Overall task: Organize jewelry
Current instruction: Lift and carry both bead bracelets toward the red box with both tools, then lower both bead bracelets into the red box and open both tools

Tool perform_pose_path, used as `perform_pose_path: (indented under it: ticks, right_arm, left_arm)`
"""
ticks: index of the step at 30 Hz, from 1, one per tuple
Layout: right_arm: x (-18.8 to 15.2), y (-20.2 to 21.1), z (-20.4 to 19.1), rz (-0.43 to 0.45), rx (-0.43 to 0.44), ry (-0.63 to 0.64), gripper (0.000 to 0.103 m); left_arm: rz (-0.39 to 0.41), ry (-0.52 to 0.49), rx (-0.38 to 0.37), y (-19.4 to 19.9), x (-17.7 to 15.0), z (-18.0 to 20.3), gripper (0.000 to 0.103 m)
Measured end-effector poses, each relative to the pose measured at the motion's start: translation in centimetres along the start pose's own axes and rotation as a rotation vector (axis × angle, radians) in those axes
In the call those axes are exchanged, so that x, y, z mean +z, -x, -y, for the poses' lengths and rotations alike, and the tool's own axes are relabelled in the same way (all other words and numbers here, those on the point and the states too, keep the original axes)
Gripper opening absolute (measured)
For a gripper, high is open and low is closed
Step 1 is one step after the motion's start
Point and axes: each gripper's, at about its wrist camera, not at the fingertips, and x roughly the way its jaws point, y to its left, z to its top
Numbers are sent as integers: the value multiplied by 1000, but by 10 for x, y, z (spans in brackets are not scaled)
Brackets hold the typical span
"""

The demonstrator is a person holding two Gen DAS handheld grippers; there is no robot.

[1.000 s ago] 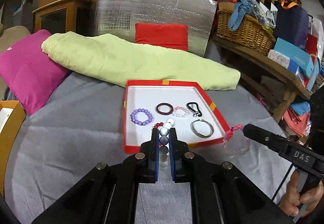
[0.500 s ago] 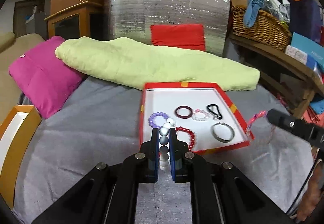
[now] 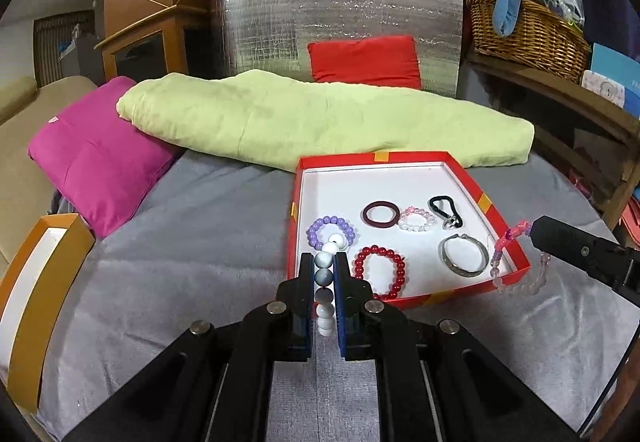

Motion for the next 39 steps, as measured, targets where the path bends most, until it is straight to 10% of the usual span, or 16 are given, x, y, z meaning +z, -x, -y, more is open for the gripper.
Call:
perform_pose_path:
  ticks: [26, 39]
  right_arm:
    - [21, -37, 13, -12, 5, -32, 8]
    - [28, -77, 51, -53, 26, -208, 8]
  left_arm:
    - [-45, 12, 16, -37, 12, 5, 10]
    - [-93, 44, -104, -68, 12, -2, 10]
